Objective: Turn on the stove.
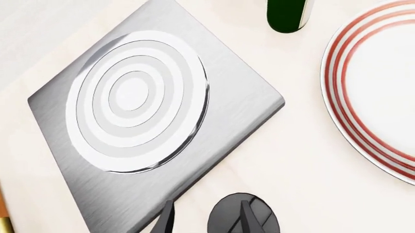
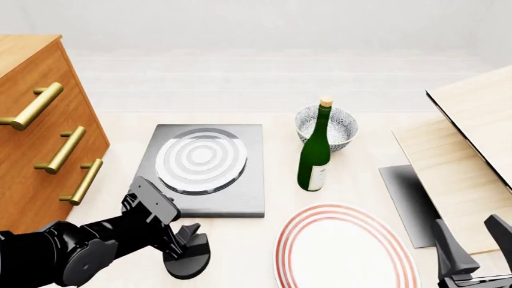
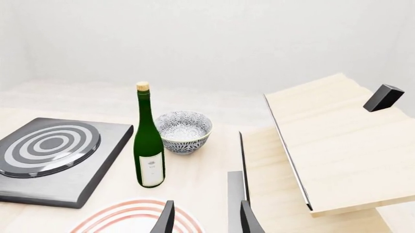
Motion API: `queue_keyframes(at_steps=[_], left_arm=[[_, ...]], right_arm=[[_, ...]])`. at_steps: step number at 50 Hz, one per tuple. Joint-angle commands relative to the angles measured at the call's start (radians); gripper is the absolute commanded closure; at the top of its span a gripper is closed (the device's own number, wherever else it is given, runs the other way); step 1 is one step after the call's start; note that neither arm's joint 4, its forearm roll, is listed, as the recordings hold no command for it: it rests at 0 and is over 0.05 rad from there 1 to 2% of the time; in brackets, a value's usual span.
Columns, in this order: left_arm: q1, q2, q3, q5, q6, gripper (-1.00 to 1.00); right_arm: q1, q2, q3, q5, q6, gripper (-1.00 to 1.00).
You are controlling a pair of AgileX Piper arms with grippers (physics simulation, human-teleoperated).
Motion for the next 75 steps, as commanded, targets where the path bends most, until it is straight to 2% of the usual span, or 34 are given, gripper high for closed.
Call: queue_keyframes(at_steps=[1, 16, 17, 19, 23, 48, 50, 52, 54, 59, 66, 67, 75], left_arm=[[0.0, -0.004, -0.001, 0.009, -0.003, -1.0], [0.048, -0.066, 0.02, -0.002, -0.012, -1.0], [0.046, -0.069, 0.02, -0.002, -0.016, -1.0], [0.031, -0.088, 0.016, 0.002, -0.075, -1.0], [0.053, -0.109, 0.029, -0.009, -0.031, -1.0], [0.05, -0.219, 0.06, -0.036, -0.022, -1.0], [0.045, -0.239, 0.063, -0.038, -0.034, -1.0], [0.043, -0.283, 0.068, -0.038, -0.085, -1.0], [0.04, -0.302, 0.072, -0.04, -0.095, -1.0], [0.063, -0.38, 0.09, -0.045, -0.128, -1.0], [0.093, -0.449, 0.104, -0.042, -0.208, -1.0], [0.099, -0.461, 0.107, -0.042, -0.236, -1.0], [0.127, -0.505, 0.118, -0.04, -0.257, -1.0]], right_arm=[[0.002, 0.0, 0.0, 0.001, 0.0, -1.0], [0.004, 0.0, 0.0, 0.003, 0.001, -1.0], [0.004, 0.0, 0.0, 0.003, 0.0, -1.0], [0.004, 0.0, 0.0, 0.0, -0.001, -1.0], [0.003, 0.0, 0.0, 0.002, 0.001, -1.0], [0.006, 0.0, 0.0, 0.004, 0.001, -1.0], [0.007, 0.0, 0.0, 0.004, 0.001, -1.0], [0.009, 0.0, 0.0, 0.005, 0.001, -1.0], [0.01, 0.0, 0.0, 0.005, 0.0, -1.0], [0.012, 0.0, 0.0, 0.004, -0.001, -1.0], [0.013, 0.0, 0.0, 0.005, -0.002, -1.0], [0.015, 0.0, 0.0, 0.007, -0.003, -1.0], [0.022, 0.0, 0.0, 0.011, -0.005, -1.0]])
